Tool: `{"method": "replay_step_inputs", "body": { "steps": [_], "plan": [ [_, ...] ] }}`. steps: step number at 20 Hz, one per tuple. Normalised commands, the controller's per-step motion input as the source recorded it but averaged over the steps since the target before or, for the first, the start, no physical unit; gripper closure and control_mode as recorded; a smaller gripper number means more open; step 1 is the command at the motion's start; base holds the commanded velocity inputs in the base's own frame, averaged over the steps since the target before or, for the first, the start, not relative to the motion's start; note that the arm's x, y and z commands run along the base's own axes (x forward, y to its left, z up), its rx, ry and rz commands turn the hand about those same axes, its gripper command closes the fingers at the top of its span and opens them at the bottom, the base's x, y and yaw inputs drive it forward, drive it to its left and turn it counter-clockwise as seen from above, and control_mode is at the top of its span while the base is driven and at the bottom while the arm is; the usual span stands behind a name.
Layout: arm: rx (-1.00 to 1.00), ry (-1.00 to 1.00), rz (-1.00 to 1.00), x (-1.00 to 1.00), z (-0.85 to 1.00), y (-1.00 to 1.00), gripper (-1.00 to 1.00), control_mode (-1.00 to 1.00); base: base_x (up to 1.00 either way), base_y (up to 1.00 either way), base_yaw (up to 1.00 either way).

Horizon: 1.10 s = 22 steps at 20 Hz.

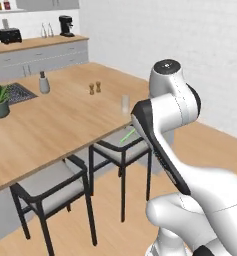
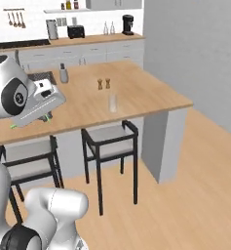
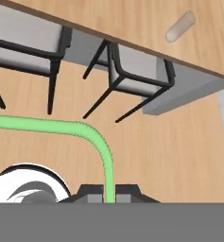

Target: Take a straw from the drawer in front and place it inside the glass cup on the dining counter.

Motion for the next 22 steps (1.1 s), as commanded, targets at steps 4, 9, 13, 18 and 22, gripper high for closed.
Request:
{"method": "replay_step_inputs", "body": {
  "steps": [4, 9, 13, 18, 22],
  "plan": [
    [0.0, 0.0, 0.0, 0.0, 0.0, 0.0, 1.0, 1.0, 0.69, -0.81, 0.42],
    [0.0, 0.0, 0.0, 0.0, 0.0, 0.0, 1.0, 1.0, 0.67, -0.84, 0.4],
    [0.0, 0.0, 0.0, 0.0, 0.0, 0.0, 1.0, 1.0, 0.79, -0.82, 0.37],
    [0.0, 0.0, 0.0, 0.0, 0.0, 0.0, 1.0, 1.0, 0.98, -0.6, 0.28],
    [0.0, 0.0, 0.0, 0.0, 0.0, 0.0, 1.0, 1.0, 1.0, -0.27, 0.16]
  ]
}}
